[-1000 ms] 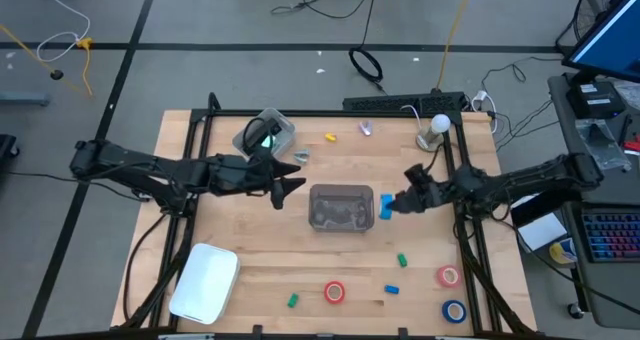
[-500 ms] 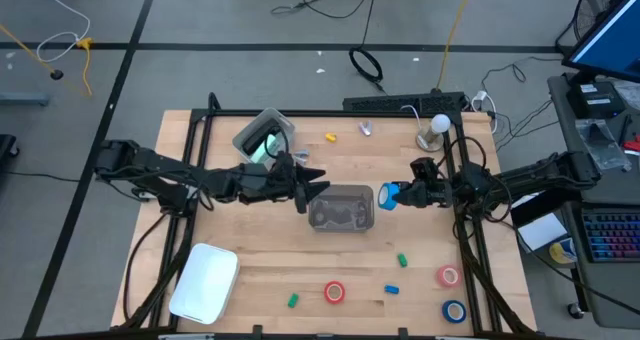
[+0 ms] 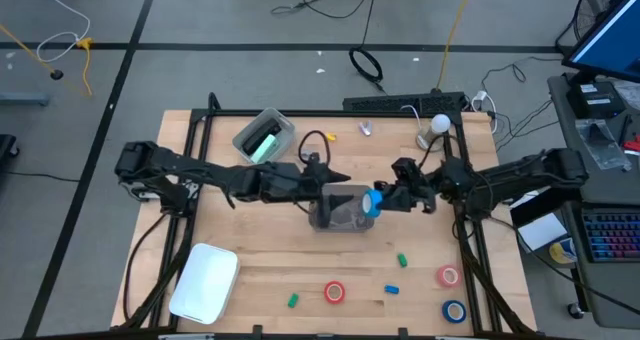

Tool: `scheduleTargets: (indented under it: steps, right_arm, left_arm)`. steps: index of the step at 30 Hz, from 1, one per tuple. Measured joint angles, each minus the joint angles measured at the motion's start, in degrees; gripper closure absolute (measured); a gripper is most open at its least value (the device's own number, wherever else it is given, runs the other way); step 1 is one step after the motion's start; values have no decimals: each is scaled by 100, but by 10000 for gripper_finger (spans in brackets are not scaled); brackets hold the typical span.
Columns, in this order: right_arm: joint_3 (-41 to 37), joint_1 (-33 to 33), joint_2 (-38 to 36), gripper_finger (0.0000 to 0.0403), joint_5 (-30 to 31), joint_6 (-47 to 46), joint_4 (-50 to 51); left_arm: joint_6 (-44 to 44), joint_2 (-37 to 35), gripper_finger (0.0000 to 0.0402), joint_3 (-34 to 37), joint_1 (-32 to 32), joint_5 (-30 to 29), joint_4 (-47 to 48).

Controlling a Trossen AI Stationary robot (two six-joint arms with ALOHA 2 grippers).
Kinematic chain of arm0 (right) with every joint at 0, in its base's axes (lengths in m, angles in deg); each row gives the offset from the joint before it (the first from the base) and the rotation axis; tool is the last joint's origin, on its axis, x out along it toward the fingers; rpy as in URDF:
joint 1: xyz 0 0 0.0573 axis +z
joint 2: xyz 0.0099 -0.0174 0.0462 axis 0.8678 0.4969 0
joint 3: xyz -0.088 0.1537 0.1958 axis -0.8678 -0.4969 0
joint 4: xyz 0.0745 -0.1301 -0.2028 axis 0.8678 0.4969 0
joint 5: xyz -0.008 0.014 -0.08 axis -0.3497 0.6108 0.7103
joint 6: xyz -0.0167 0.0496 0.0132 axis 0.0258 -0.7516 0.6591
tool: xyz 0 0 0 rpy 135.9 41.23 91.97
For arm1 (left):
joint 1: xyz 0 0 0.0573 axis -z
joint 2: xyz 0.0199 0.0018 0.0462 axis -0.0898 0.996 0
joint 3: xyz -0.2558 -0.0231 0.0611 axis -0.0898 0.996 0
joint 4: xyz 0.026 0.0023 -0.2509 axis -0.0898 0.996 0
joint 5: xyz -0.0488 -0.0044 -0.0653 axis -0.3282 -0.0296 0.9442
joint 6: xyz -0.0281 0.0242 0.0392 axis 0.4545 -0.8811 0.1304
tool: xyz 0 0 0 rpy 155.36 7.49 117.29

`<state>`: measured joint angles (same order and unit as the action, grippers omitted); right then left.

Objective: Pick and place Stapler, Stapler remover, tape
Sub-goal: Put the blue tape into the white bin

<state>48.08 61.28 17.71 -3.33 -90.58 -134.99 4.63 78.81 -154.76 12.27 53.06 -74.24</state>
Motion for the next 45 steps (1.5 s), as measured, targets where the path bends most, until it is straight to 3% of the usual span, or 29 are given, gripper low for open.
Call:
scheduleTargets:
  steps: [6, 16, 45]
  right_arm:
    - [2, -202, 195, 368, 18, -172, 36]
    - [2, -590, 277, 367, 140, -418, 328]
    - [2, -755, 273, 368, 730, -160, 581]
  left_arm:
    - [-712, 9, 149, -132, 83, -295, 103]
    - [-688, 9, 149, -132, 129, -293, 127]
    - [-230, 9, 149, -132, 122, 68, 169]
